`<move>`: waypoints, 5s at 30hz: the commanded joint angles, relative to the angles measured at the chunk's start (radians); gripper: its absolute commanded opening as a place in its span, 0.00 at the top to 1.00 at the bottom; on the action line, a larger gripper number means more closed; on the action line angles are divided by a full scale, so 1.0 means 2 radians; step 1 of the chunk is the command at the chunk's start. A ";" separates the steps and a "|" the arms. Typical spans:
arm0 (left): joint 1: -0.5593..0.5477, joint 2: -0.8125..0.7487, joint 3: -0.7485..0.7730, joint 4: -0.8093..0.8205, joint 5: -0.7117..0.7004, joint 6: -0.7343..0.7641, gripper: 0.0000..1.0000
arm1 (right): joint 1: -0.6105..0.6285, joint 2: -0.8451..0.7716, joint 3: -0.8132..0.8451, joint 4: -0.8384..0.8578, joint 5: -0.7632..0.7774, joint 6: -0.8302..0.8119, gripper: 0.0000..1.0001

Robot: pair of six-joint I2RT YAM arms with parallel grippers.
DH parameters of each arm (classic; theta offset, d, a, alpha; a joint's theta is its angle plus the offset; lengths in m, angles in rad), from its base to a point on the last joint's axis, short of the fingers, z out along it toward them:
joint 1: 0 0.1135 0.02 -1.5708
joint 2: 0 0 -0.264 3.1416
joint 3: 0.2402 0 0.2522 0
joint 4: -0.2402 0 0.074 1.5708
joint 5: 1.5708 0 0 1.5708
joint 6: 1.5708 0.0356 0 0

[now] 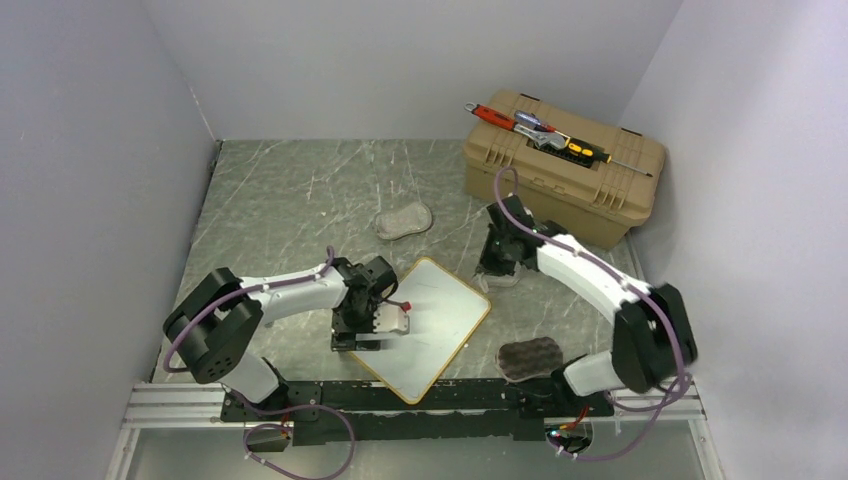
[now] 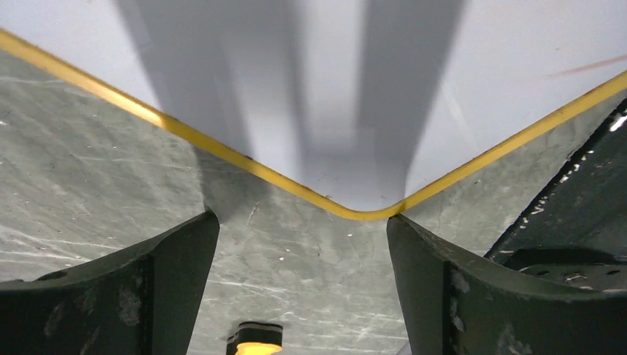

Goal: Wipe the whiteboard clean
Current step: Adjust the whiteboard at the center of the board, then erase the whiteboard at the center of the board.

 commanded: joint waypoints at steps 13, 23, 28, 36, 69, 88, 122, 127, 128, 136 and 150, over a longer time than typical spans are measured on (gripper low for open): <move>0.135 -0.031 0.104 -0.023 0.064 -0.034 0.01 | 0.076 -0.069 -0.160 -0.027 -0.049 0.066 1.00; 0.271 0.058 0.162 -0.065 0.147 -0.062 0.00 | 0.066 0.041 -0.106 0.058 -0.022 0.063 1.00; 0.272 0.103 0.154 -0.049 0.205 -0.084 0.01 | 0.038 0.085 -0.062 0.088 -0.023 0.049 1.00; 0.272 0.114 0.185 -0.035 0.224 -0.123 0.22 | 0.035 0.203 0.105 0.095 -0.049 0.036 1.00; 0.316 0.149 0.195 -0.061 0.263 -0.152 0.27 | 0.157 -0.008 -0.128 0.199 -0.105 0.061 1.00; 0.314 0.277 0.272 -0.055 0.322 -0.157 0.57 | 0.057 0.209 0.065 0.197 -0.119 0.009 1.00; 0.319 0.249 0.269 -0.019 0.290 -0.161 0.86 | 0.157 0.061 -0.152 0.312 -0.191 -0.009 1.00; 0.318 0.258 0.263 -0.021 0.285 -0.163 0.96 | 0.167 0.092 -0.159 0.322 -0.198 -0.025 1.00; 0.317 0.260 0.262 -0.021 0.284 -0.164 0.96 | 0.169 0.100 -0.158 0.326 -0.200 -0.026 1.00; 0.309 0.264 0.247 -0.008 0.273 -0.179 0.96 | 0.212 0.162 -0.084 0.326 -0.182 -0.028 1.00; 0.305 0.266 0.243 -0.005 0.268 -0.183 0.96 | 0.259 0.232 0.002 0.317 -0.192 -0.010 1.00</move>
